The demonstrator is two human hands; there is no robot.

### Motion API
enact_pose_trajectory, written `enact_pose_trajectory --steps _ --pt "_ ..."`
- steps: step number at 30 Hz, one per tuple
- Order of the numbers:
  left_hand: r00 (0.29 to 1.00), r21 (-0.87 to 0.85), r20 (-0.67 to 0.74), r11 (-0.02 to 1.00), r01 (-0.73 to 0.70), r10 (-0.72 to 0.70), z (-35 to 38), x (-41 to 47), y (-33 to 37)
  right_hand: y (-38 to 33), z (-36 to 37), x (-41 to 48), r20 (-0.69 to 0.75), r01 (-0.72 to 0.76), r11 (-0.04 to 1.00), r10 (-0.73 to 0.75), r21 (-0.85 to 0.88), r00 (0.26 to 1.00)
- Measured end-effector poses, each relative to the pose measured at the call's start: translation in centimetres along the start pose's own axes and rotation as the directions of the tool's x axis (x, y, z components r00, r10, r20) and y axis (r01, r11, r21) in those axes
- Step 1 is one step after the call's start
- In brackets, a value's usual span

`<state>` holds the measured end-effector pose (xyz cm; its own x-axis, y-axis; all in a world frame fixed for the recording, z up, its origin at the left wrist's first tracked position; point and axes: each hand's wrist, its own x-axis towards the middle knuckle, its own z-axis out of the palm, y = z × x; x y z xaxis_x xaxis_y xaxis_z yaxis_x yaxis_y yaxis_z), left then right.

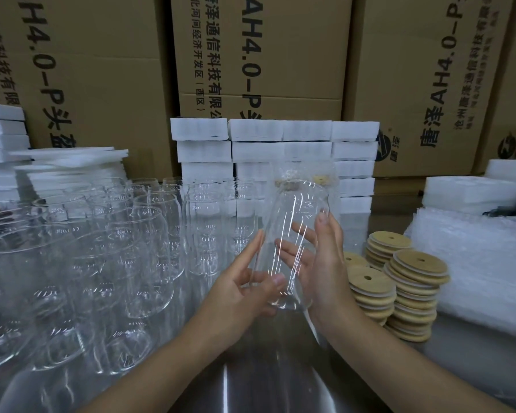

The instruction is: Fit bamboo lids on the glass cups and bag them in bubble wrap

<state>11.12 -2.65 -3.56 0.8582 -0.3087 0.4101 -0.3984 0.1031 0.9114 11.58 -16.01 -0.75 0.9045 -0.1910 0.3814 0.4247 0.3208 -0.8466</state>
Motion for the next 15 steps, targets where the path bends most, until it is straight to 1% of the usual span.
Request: enact_pose_trajectory --steps 3,8,11,15 --pt "0.998 -0.017 0.052 1.0 0.023 -0.022 -0.37 0.19 0.08 -0.28 -0.09 0.11 0.032 -0.083 0.993 0.081 0.089 0.996" --pt "0.993 -0.049 0.097 0.996 0.074 -0.069 -0.5 0.44 0.09 -0.41 -0.29 0.26 0.08 -0.283 0.948 0.274 0.144 0.958" --pt "0.988 -0.056 0.103 0.991 0.125 -0.118 -0.62 0.49 -0.1 -0.21 -0.33 0.34 0.09 -0.33 0.927 0.319 0.179 0.944" --pt "0.976 -0.106 0.099 0.973 0.205 -0.195 -0.48 0.59 -0.4 0.13 -0.76 0.68 0.107 -0.328 0.92 0.312 0.213 0.944"
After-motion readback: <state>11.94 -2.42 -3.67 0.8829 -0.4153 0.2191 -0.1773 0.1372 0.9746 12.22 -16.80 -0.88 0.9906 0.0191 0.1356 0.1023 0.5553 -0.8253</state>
